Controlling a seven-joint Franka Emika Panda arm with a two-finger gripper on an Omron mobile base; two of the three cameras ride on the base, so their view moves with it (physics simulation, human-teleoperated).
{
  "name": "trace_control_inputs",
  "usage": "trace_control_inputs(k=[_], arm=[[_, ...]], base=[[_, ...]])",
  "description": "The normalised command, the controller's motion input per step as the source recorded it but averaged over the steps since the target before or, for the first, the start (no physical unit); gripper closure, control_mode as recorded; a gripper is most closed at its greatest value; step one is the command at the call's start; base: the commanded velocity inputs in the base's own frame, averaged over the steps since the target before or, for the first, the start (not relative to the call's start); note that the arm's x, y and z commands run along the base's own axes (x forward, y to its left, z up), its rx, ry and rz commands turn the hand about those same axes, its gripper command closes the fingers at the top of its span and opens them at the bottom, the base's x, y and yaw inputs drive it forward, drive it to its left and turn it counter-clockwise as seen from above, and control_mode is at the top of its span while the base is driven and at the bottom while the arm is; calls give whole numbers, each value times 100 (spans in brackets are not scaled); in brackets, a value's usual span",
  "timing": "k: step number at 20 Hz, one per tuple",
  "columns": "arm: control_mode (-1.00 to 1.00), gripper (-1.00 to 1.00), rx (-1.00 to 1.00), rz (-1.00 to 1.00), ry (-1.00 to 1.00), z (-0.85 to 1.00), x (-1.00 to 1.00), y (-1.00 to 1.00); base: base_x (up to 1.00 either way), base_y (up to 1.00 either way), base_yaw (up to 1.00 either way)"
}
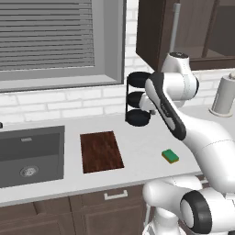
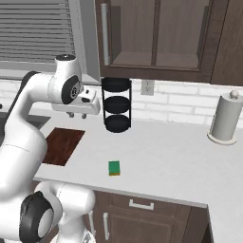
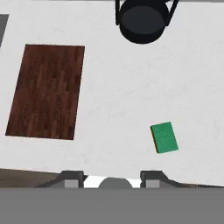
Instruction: Pick up the sponge from the counter and clean the cutting board by briefly scrubbing or pressing down on the cutting board. Once finished, release the sponge.
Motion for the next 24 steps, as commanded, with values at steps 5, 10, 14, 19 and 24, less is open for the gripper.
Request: trace_control_inputs(k=[5,10,14,19,24], arm=[[-100,-100,0,0,-2,0,-3,-4],[-100,-100,3,0,0,-26,-49,-49],[-100,-100,-4,1,0,-38,-44,-72],[-100,-100,-13,1,1,-61,-23,-43],[-100,-100,-4,1,0,-69,-1,-45]], base=[[0,0,0],[0,0,0],[0,0,0],[0,0,0],[0,0,0]])
